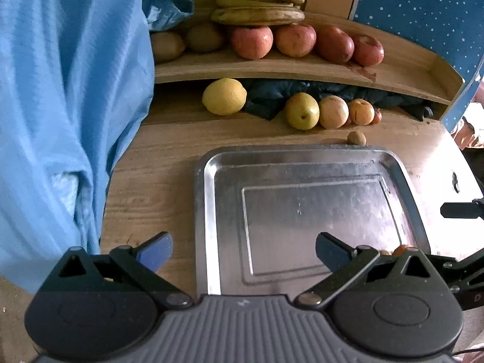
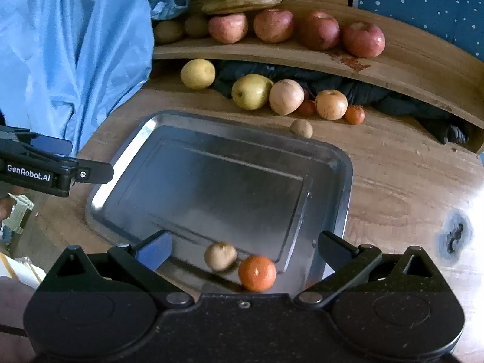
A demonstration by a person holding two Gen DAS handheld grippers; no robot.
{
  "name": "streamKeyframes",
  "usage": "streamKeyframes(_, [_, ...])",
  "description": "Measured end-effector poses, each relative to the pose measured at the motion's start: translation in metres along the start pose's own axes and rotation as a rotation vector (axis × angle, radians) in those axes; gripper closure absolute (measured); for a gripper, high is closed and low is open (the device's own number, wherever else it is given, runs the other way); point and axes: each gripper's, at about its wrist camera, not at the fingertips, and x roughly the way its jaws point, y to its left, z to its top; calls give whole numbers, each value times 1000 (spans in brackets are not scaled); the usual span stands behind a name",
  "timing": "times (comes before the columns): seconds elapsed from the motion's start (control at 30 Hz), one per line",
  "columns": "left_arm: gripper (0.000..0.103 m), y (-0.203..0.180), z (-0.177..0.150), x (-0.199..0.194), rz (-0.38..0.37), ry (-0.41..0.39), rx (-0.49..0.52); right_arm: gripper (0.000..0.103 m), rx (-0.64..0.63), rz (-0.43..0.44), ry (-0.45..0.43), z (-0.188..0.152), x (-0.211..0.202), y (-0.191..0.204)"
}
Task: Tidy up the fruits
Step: 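Lift both open tools up away from the tray, then move the left tool to the green pear while the right tool approaches another kiwi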
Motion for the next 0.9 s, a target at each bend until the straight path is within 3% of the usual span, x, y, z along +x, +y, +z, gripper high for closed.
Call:
streamKeyframes(0.53, [0,-5,56,45,-86,-21,58,1,41,-95,-38,43,19,-17])
streamKeyframes(0.9, [0,-20,88,68,-102,-17,66,1,118,-166,-39,61,28,-35])
